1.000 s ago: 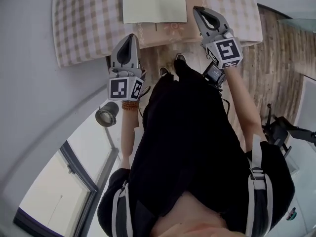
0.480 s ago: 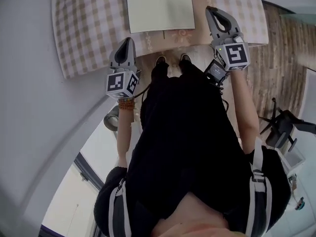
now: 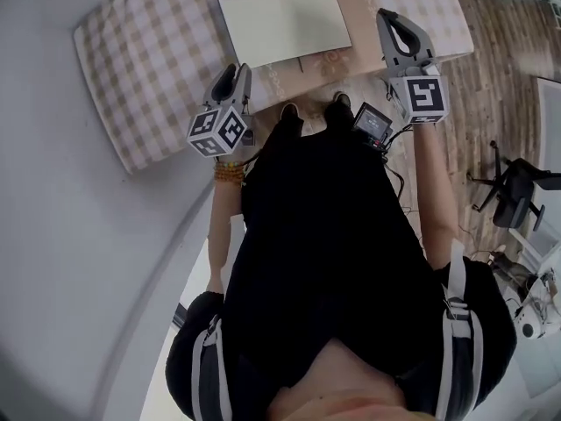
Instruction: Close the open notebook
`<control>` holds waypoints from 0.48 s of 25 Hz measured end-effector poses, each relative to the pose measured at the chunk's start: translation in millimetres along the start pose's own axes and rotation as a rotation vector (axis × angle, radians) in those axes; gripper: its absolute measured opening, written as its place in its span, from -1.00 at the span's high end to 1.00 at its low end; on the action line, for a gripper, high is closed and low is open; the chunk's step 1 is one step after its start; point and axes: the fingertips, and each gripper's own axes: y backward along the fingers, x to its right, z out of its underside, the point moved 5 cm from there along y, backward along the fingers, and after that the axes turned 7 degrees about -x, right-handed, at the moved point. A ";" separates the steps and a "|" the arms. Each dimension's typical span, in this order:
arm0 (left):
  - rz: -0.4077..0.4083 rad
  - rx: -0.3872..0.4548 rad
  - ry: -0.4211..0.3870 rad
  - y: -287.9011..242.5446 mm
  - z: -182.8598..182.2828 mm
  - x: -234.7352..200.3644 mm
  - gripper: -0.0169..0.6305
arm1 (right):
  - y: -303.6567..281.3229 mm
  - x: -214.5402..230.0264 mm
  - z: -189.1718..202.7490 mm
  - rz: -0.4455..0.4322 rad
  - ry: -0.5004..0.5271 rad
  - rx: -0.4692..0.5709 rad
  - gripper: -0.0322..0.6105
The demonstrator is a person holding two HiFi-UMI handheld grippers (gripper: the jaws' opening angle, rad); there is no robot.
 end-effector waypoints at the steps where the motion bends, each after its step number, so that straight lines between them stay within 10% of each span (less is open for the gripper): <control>1: 0.034 -0.009 0.044 -4.3 1.1 -1.4 0.48 | -1.1 -1.3 0.4 0.008 -0.004 -0.001 0.89; 6: 0.148 -0.060 0.238 -17.0 5.9 -14.1 0.48 | -4.0 -15.6 -4.4 0.034 -0.011 0.001 0.89; 12: 0.164 -0.087 0.269 -24.3 6.0 -26.7 0.48 | -10.6 -18.9 5.5 0.034 -0.014 -0.023 0.89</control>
